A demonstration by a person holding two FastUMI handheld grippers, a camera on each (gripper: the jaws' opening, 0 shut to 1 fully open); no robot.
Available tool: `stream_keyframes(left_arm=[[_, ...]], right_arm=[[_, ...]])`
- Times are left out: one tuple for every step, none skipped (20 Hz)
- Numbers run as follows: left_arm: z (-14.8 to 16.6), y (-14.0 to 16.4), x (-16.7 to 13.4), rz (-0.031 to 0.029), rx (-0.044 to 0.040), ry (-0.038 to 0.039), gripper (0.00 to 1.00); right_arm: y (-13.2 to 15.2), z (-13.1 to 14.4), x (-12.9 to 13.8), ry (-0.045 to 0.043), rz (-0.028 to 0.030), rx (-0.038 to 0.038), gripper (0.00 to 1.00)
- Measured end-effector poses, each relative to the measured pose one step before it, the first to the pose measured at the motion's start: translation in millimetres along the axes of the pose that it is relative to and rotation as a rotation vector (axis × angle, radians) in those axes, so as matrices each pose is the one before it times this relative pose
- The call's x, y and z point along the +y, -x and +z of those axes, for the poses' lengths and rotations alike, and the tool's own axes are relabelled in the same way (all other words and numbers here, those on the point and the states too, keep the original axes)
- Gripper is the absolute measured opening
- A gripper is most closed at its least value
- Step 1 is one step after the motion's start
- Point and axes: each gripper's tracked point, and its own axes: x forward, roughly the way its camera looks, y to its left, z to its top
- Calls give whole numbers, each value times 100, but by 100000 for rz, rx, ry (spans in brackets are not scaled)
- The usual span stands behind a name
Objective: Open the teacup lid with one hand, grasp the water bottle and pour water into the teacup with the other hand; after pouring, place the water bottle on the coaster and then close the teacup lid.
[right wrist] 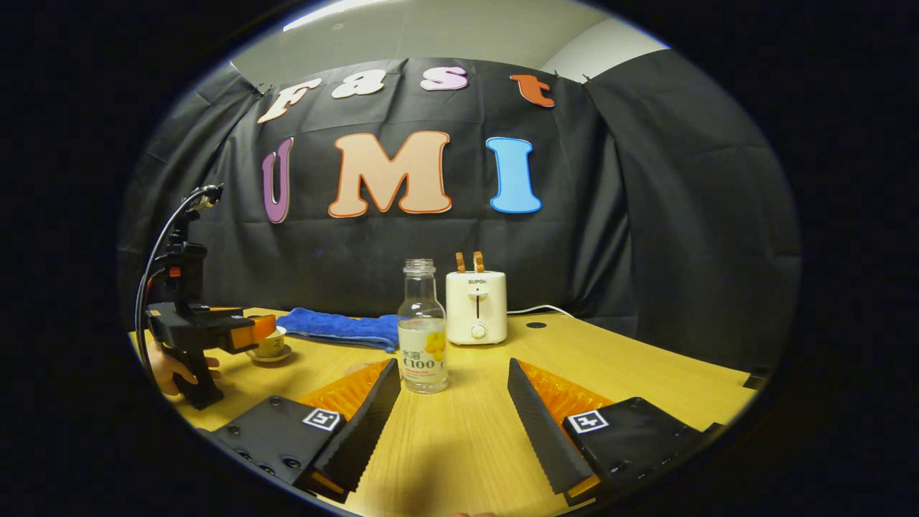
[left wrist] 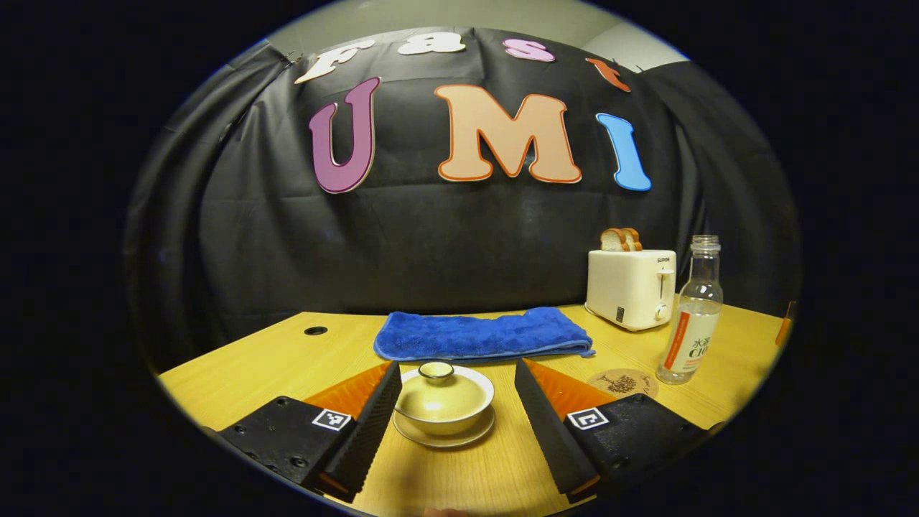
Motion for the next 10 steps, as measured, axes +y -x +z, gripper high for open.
stream_keyframes(left_arm=[[-194, -390, 151, 212, 1667, 175, 93], [-169, -263, 19, 239, 813, -546, 93], [8, -206, -33, -105, 495, -629, 93], [-6, -286, 24, -7, -132, -622, 93], [-74, -65, 4, 9, -154, -394, 93], [-23, -159, 83, 174, -218, -80, 93], [-1, -149, 121, 151, 156, 3, 93], [-83, -322, 110, 230, 576, 451, 93], [12, -262, 100, 495, 580, 450, 93], [-56, -261, 89, 301, 945, 448, 93]], right_arm=[[-147, 38, -505, 72, -893, -22, 98], [-119, -68, -389, 38, -729, 11, 94], [-54, 14, -313, 52, -681, 17, 96], [-38, -9, -162, 4, -335, -76, 98], [-46, 99, -95, 28, -317, -48, 94], [37, -84, 9, 63, -52, 37, 98], [-68, 56, 30, 36, 0, -7, 98], [69, -107, -64, -108, -13, -27, 98], [-38, 43, 72, 122, 33, 141, 98], [21, -63, -56, -94, -56, -49, 98]])
